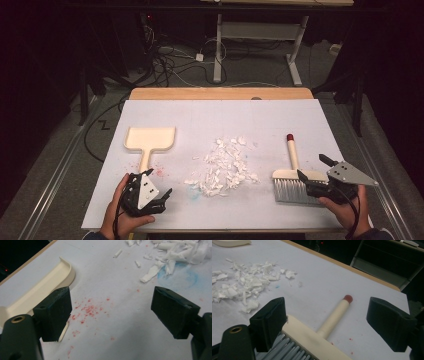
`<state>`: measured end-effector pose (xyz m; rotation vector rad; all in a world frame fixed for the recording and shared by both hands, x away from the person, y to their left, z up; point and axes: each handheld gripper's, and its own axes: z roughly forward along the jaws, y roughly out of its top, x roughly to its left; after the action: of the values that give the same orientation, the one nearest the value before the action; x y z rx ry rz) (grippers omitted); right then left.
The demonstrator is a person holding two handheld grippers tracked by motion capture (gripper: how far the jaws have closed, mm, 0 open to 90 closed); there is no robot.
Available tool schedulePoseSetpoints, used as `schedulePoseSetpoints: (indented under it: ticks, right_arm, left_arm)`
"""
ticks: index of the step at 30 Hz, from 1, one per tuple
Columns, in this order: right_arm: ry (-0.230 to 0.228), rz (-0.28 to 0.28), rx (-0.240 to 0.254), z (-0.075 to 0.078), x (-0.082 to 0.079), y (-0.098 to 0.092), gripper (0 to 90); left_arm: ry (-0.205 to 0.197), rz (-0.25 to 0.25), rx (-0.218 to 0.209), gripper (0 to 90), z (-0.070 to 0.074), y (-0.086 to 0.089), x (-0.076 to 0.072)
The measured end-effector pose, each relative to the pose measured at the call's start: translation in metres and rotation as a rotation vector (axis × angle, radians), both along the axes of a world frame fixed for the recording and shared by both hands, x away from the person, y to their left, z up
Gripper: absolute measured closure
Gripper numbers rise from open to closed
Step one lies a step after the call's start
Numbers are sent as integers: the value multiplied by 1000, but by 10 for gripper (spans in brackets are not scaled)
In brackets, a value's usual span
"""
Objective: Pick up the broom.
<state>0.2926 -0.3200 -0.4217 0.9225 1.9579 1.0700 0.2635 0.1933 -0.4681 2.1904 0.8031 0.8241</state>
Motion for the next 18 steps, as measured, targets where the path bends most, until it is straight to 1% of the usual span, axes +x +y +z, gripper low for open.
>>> schedulePoseSetpoints:
  ticks: [5, 6, 8, 10, 12, 14, 16, 18]
  right_arm:
    - [0, 2, -8, -1, -1, 1, 165]
    - [-11, -21, -21, 0, -3, 1, 165]
    - [-13, -28, -15, 1, -3, 1, 165]
    - [-2, -42, -21, 1, -1, 2, 165]
    - [11, -43, -30, -1, 0, 3, 166]
    - [23, -52, -28, -2, 2, 3, 167]
    - [37, -61, -27, -4, 3, 2, 167]
    - [42, -79, -32, -4, 4, 2, 167]
  left_arm:
    - [4, 0, 1, 162, 1, -2, -1]
    - [0, -3, 4, 162, 1, -2, -1]
    - [1, -5, 3, 162, 1, -2, -1]
    - [2, -10, 6, 162, 0, -1, 1]
    - [7, -11, 4, 162, -1, -1, 2]
    - [7, -14, 5, 162, -1, -1, 2]
    - [2, -22, 13, 162, 0, -2, 1]
    - [-2, -26, 20, 162, 0, -4, 1]
